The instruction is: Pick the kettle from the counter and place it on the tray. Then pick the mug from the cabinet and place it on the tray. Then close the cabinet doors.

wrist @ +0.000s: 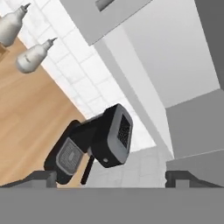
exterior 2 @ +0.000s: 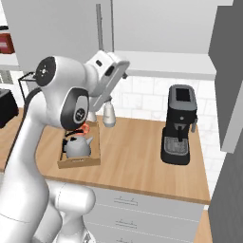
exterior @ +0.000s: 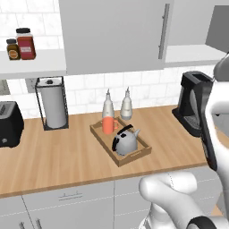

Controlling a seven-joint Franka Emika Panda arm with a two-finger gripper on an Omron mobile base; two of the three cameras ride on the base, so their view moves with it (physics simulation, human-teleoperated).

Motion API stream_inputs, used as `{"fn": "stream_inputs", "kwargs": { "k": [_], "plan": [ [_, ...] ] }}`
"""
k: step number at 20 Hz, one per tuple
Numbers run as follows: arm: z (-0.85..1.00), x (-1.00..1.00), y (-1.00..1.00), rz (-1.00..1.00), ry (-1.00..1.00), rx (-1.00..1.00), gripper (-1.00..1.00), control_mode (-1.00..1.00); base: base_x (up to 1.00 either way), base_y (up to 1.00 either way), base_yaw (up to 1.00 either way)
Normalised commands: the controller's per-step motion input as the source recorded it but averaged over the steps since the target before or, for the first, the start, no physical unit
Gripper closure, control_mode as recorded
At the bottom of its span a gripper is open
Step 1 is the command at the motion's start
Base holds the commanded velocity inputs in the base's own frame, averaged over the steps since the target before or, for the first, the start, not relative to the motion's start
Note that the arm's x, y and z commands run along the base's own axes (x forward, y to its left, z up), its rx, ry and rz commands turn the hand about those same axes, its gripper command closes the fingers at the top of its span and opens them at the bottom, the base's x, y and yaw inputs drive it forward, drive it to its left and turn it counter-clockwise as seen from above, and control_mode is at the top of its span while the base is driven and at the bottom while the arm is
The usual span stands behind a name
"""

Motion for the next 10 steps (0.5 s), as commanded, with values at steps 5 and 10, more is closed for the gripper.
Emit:
{"fn": "stream_inputs", "kwargs": {
  "k": [5, 10],
  "plan": [
    [-0.34, -0.35, -0.74, -0.17, -0.15, 0.17, -1.0, -1.0, 0.0, 0.0, 0.0],
    [-0.3, -0.4, -0.39, -0.19, -0.07, 0.1, -1.0, -1.0, 0.0, 0.0, 0.0]
  ]
}}
